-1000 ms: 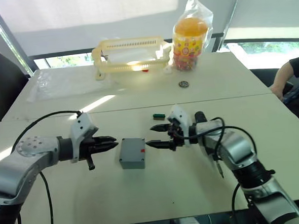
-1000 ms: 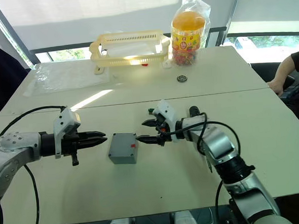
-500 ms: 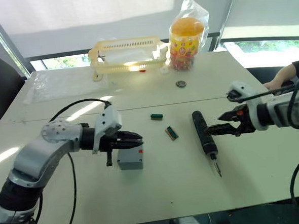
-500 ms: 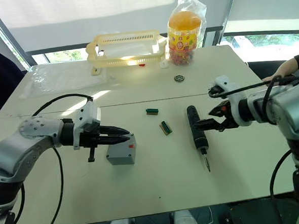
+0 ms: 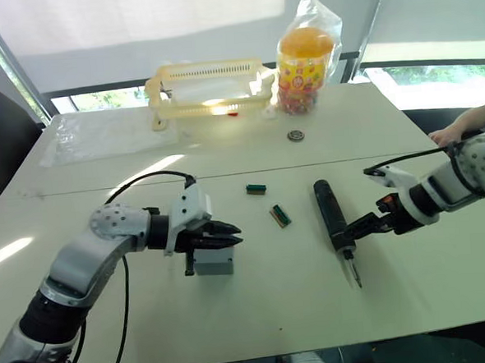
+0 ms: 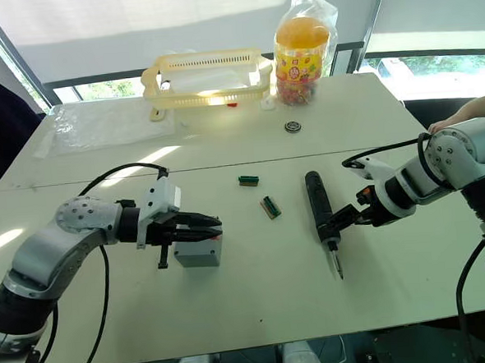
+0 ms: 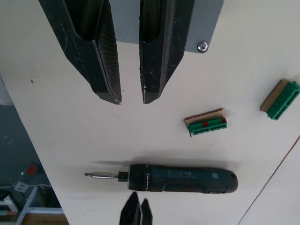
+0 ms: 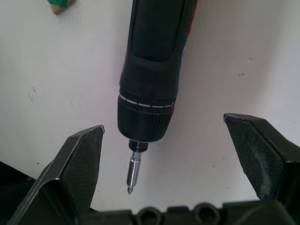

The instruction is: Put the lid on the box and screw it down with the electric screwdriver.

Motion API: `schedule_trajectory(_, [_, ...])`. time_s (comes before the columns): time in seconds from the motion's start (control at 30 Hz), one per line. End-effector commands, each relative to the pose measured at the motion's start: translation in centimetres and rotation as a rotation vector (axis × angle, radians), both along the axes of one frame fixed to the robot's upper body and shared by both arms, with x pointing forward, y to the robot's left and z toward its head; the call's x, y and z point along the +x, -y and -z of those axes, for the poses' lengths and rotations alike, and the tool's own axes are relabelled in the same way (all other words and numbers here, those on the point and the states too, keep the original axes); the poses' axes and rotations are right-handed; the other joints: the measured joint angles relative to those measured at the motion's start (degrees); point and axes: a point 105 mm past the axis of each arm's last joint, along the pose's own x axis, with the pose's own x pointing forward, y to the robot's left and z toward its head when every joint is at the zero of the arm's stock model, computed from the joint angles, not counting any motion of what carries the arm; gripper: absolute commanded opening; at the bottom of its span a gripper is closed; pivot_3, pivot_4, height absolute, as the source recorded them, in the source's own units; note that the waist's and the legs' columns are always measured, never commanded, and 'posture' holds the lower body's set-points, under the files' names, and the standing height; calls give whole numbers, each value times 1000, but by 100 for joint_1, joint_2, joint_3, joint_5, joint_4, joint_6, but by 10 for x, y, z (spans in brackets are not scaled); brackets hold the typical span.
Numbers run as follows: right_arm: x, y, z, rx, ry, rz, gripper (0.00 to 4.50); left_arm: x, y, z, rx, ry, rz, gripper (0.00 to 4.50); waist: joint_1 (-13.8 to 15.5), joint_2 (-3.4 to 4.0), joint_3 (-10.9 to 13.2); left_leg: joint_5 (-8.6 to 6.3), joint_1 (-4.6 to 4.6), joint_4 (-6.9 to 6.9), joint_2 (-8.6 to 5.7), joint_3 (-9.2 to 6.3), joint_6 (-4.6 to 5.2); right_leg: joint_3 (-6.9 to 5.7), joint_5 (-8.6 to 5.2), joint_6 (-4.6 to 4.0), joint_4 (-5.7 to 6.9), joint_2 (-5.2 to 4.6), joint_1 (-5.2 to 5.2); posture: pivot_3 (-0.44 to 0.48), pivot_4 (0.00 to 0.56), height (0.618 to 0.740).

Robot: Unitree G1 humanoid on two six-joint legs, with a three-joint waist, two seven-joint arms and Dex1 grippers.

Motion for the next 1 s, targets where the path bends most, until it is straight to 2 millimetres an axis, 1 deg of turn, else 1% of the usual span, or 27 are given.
schedule_trajectory(0.03, [3,-7,0,-13,2,2,4479,-4,3,-6,-19,32,2,667,2,0,0,0,-1,1,0,0,0,0,0,0,0,0,0,0,150,740])
schedule_trajectory(0.27, [9,-14,17,-62,-22,24,4479,-5,5,-3,-33,23,-20,667,-5,0,0,0,-1,0,0,-1,0,0,0,0,0,1,0,0,150,740])
schedule_trajectory(0.37, [12,-13,30,-126,-39,33,4479,-7,6,-2,-40,17,-25,667,-23,-24,-16,0,1,0,1,-2,0,0,0,0,0,3,0,0,150,740])
schedule_trajectory(0.4, [11,-13,35,-152,-41,28,4479,-7,6,-1,-42,16,-30,667,-24,-46,-29,0,3,0,2,-2,0,1,1,0,1,3,2,0,150,740])
schedule_trajectory(0.43, [9,-12,39,-171,-46,19,3948,-6,6,-1,-44,15,-36,667,-21,-54,-34,0,5,1,3,-3,0,1,1,0,1,5,3,0,150,740])
schedule_trajectory(0.47, [7,-12,42,-186,-50,11,3645,-6,5,0,-45,16,-42,667,-13,-56,-37,0,5,1,3,-3,0,1,1,-1,1,6,5,0,150,740])
schedule_trajectory(0.57, [-1,-10,47,-201,-62,-4,2147,-4,3,0,-46,21,-56,667,1,-63,-42,0,5,1,3,-3,1,1,1,0,0,5,6,0,150,740])
schedule_trajectory(0.6, [-3,-9,49,-200,-65,-3,1786,-2,2,0,-44,24,-62,667,7,-66,-45,0,5,1,3,-4,1,0,1,0,0,5,6,0,150,740])
schedule_trajectory(0.67, [-6,-5,50,-183,-68,22,1753,1,-2,-2,-42,29,-75,667,27,-75,-51,0,5,0,3,-4,1,0,1,0,0,5,6,0,150,740])
schedule_trajectory(0.73, [-1,1,45,-154,-39,92,1753,7,-6,-3,-34,35,-93,667,36,-78,-52,0,4,1,3,-4,1,-1,1,0,-1,4,9,0,150,740])
schedule_trajectory(0.77, [2,2,43,-139,-22,118,1753,9,-10,-2,-31,36,-99,667,33,-78,-53,0,4,2,3,-4,1,-1,0,0,-1,4,9,0,150,740])
schedule_trajectory(0.83, [14,6,28,-67,62,217,1753,15,-16,-5,-33,31,-112,667,33,-78,-52,0,4,3,3,-4,1,0,1,0,-1,5,10,0,150,740])
schedule_trajectory(0.9, [25,11,4,4,204,331,1753,22,-20,-9,-36,21,-119,667,36,-76,-51,0,1,3,2,-4,1,0,1,0,-1,6,10,0,150,740])
schedule_trajectory(0.93, [26,8,-7,40,275,376,1753,25,-24,-10,-39,11,-124,667,40,-69,-47,0,-2,4,2,-4,1,1,1,0,-1,6,10,0,150,740])
schedule_trajectory(1.0, [23,2,-31,87,411,440,1753,33,-31,-11,-23,-3,-128,667,34,-53,-37,0,-9,6,-1,-3,1,4,1,2,-2,5,5,0,150,740])
